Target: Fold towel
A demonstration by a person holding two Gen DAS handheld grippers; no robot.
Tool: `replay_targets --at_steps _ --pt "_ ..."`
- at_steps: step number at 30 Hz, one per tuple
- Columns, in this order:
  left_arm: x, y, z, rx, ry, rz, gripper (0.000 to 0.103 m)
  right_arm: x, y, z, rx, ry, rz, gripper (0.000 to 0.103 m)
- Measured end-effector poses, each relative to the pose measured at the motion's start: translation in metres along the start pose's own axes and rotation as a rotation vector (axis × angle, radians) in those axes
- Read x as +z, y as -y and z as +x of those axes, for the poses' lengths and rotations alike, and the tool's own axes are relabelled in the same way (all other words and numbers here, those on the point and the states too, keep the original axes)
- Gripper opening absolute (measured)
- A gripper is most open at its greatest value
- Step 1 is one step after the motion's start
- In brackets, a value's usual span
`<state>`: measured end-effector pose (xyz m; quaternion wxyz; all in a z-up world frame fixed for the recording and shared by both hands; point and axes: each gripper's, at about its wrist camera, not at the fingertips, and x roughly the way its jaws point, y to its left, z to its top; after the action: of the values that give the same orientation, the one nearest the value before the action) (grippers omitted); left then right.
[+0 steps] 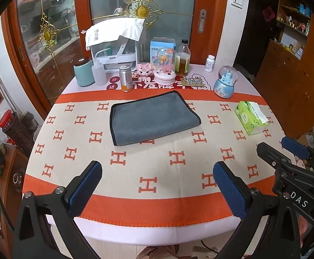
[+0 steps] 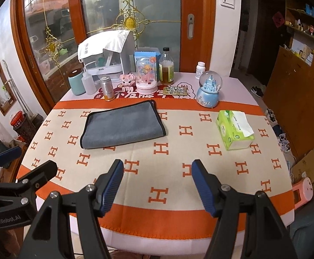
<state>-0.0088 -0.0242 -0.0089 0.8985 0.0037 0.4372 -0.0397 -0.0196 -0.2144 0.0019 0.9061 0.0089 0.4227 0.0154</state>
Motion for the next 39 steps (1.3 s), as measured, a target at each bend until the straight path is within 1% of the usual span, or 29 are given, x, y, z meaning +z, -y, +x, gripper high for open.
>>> replay_targets --at_steps 4,12,26,39 --pt "-0.005 0.003 -0.003 0.015 0.010 0.006 0.102 -0.007 0.001 -0.001 0.001 -0.006 0.015 0.066" --pt "-0.014 0.005 -0.004 0.026 -0.006 0.001 0.102 -0.016 -0.002 -0.003 0.003 -0.020 0.014 0.066" --pt "-0.019 0.010 -0.005 0.032 -0.006 0.005 0.102 -0.020 0.002 -0.005 0.008 -0.024 0.023 0.066" --pt "-0.016 0.014 -0.005 0.045 -0.003 0.012 0.102 -0.021 0.003 -0.005 0.008 -0.024 0.026 0.066"
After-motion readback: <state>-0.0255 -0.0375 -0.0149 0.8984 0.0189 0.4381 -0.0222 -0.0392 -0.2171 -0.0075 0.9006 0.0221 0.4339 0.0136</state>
